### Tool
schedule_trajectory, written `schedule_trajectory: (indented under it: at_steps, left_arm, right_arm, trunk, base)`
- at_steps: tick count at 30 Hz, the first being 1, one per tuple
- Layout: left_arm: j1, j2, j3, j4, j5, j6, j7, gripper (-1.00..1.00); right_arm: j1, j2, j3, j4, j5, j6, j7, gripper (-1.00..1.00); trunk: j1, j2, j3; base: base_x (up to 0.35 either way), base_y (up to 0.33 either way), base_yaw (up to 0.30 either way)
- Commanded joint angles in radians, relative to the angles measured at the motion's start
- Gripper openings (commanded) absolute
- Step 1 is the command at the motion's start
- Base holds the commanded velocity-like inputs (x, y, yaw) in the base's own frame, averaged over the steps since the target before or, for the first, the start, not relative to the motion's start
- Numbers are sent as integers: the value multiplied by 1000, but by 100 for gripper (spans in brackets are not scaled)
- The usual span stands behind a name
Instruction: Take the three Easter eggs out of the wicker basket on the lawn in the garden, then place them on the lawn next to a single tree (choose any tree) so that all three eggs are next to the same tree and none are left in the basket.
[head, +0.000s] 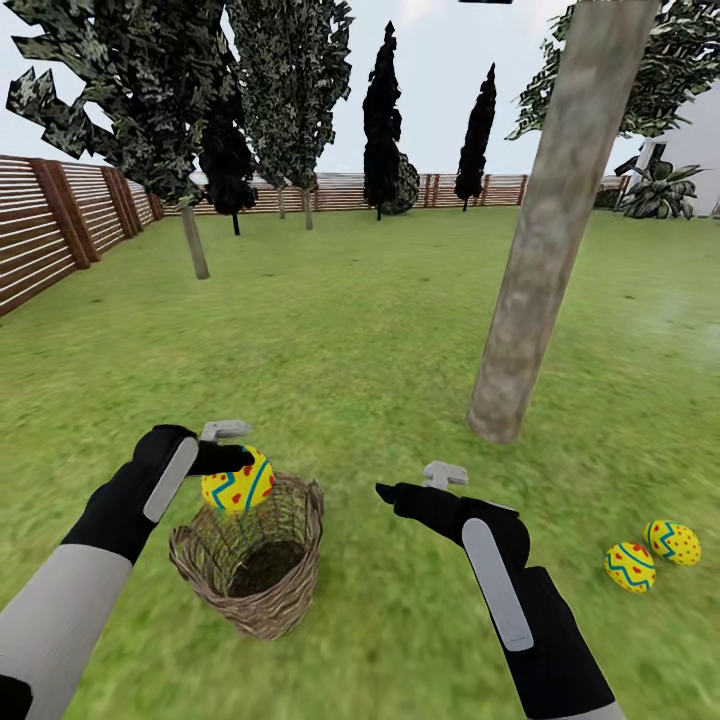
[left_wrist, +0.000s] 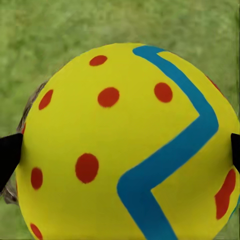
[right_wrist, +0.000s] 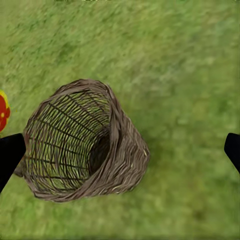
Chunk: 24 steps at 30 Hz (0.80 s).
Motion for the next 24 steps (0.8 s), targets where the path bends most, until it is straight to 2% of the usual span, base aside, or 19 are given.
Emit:
schedule_trajectory:
  at_steps: [1, 4, 9, 12, 14, 24]
  left_arm:
    - [8, 1, -3, -30, 9, 2, 11, -100]
    - [46, 1, -2, -131, 8, 2, 19, -100]
    - [102, -8, -9, -286, 9, 2, 176, -100]
    - [125, -10, -10, -332, 9, 2, 193, -100]
    - [132, -11, -10, -348, 9, 2, 197, -100]
    - [137, -11, -8, -365, 9, 2, 200, -100]
  right_arm:
    - [-1, 0, 0, -1, -10, 3, -10, 100]
    - [-1, 0, 0, -1, -12, 3, -9, 100]
    - [-1, 0, 0, -1, -12, 3, -9, 100]
    - [-1, 0, 0, -1, -12, 3, -9, 100]
    - [-1, 0, 1, -1, -12, 3, -9, 100]
    - [-1, 0, 1, -1, -12, 3, -9, 100]
  trunk:
    - [-4, 7, 2]
    - [-16, 28, 12]
    - [-35, 63, 28]
    - [-46, 84, 41]
    - [-54, 98, 49]
    - [-54, 98, 60]
  base:
    - [0, 0, 0]
    - [0, 0, 0]
    - [0, 0, -35]
    - [0, 0, -183]
    - [0, 0, -211]
    - [0, -30, -223]
